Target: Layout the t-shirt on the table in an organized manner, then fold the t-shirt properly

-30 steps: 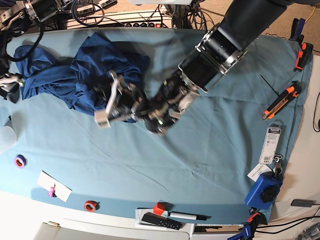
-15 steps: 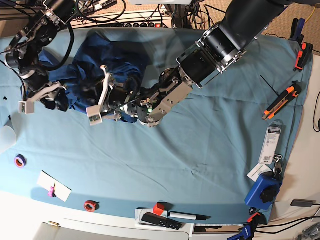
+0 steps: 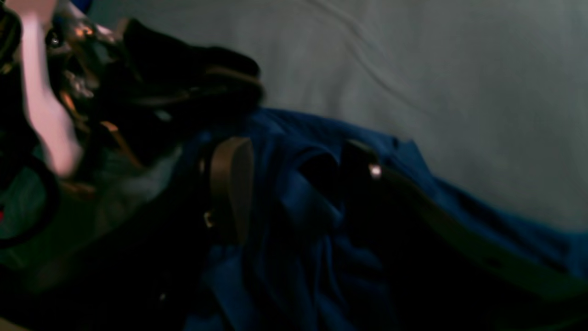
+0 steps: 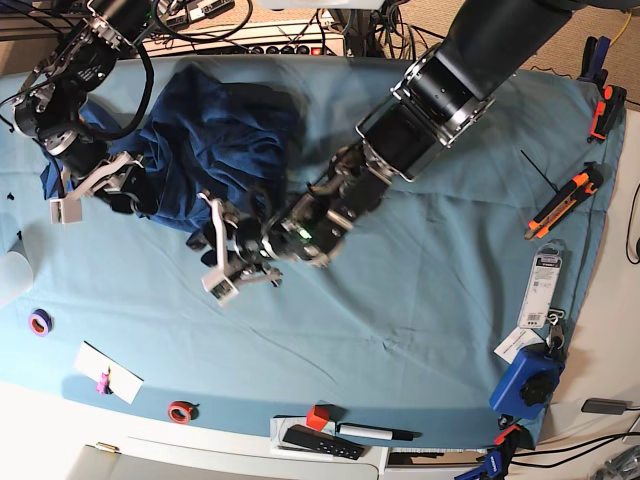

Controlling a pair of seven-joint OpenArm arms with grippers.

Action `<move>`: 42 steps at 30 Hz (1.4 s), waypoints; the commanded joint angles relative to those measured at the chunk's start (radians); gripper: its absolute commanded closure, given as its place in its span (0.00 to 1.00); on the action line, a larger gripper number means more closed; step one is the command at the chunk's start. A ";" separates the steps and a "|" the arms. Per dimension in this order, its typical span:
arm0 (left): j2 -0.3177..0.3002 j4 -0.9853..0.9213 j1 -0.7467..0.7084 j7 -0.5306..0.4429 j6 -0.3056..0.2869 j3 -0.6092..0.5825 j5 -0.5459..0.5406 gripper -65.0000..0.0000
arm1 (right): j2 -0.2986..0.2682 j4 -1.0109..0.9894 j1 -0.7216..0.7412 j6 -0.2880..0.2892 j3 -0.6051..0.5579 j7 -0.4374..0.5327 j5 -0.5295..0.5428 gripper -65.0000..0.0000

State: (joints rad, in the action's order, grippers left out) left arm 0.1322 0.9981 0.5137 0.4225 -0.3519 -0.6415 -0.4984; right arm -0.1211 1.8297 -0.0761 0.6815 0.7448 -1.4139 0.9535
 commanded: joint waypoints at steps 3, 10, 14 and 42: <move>0.025 0.016 0.032 0.014 -0.061 0.089 -0.011 0.70 | -0.011 0.014 -0.019 0.006 0.032 0.018 0.022 0.52; -0.035 0.016 0.032 0.056 -0.157 0.187 -0.109 0.70 | -0.072 0.014 -0.030 0.017 0.306 0.018 0.086 0.52; -0.080 0.016 0.032 0.056 -0.178 0.187 -0.108 0.68 | -0.160 -0.039 -0.066 0.015 0.328 0.115 -0.063 0.38; -0.096 0.016 0.032 0.056 -0.200 0.187 -0.134 0.66 | -0.496 -0.967 0.121 0.017 0.137 0.163 -0.116 0.36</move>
State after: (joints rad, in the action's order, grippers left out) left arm 0.0246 0.9989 0.5133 0.5007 -0.5438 -0.4576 -0.6128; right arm -0.6033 0.8600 0.0437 0.7055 0.8860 -1.2079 0.8734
